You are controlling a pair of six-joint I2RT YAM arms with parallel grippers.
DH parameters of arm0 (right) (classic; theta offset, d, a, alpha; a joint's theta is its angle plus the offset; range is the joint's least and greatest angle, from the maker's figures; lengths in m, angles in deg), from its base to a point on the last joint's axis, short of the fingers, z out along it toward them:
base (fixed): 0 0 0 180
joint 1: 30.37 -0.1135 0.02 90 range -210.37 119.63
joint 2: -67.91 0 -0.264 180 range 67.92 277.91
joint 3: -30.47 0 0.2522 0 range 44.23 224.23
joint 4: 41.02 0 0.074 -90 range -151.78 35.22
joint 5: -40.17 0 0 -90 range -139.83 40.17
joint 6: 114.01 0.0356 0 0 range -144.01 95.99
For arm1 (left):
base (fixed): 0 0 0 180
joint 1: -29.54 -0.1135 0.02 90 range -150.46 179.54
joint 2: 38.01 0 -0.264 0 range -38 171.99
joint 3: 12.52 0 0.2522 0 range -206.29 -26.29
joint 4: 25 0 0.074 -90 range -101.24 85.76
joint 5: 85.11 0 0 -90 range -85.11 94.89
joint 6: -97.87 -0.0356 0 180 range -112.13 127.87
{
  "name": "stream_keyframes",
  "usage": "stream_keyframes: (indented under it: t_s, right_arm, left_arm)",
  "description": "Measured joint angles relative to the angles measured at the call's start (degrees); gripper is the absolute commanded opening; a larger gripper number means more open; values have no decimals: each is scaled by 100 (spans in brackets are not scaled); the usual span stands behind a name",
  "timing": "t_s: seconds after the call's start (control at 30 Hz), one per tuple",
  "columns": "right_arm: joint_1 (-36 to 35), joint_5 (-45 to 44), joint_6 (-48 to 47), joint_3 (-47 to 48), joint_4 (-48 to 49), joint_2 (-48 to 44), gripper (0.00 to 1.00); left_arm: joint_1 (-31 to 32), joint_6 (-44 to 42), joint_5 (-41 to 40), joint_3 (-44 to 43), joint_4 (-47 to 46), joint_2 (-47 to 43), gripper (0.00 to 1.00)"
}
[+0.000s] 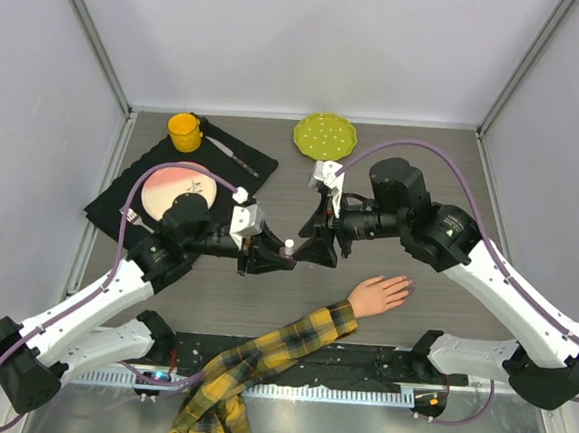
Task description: Paint the nails
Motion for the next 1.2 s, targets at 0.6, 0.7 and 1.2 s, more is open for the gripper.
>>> stream_keyframes:
  t_s: [0.6, 0.7, 1.2]
  right_arm:
    - [2, 398, -2, 20, 177, 391, 10]
    - [2, 387, -35, 31, 190, 411, 1]
    - [-2396, -6400, 1434, 173, 946, 1126, 1]
  left_arm:
    - [-33, 46, -15, -72, 28, 111, 0]
    - [-37, 46, -92, -74, 31, 109, 0]
    - [2, -352, -2706, -52, 691, -219, 0]
